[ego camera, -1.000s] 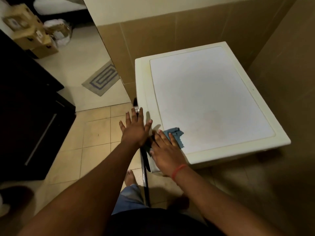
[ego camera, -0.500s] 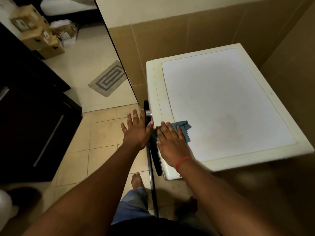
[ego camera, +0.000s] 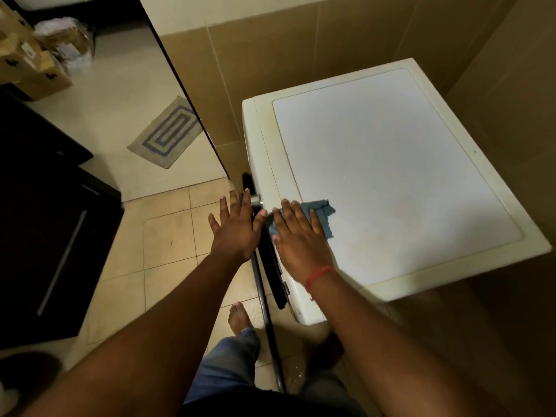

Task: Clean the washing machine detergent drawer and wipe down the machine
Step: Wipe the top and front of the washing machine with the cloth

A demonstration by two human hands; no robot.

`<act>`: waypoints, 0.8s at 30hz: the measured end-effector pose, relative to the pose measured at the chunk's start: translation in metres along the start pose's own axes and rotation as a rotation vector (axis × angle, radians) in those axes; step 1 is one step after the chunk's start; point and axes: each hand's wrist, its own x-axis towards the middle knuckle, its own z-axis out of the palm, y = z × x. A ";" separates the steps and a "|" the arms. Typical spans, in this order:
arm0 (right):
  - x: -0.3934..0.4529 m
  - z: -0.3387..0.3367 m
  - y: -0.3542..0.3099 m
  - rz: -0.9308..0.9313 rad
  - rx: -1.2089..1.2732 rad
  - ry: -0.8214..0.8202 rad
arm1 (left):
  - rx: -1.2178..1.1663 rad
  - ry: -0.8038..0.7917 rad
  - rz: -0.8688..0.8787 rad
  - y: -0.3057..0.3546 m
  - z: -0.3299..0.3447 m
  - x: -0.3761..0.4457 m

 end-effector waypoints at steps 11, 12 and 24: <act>0.032 -0.007 0.014 -0.107 0.059 -0.018 | -0.060 0.064 -0.113 0.019 0.008 -0.009; 0.031 -0.008 0.017 -0.150 0.059 -0.007 | -0.069 0.069 -0.127 0.021 0.008 -0.010; -0.024 -0.005 0.108 -0.245 0.053 0.161 | -0.032 0.060 -0.137 0.041 0.017 -0.020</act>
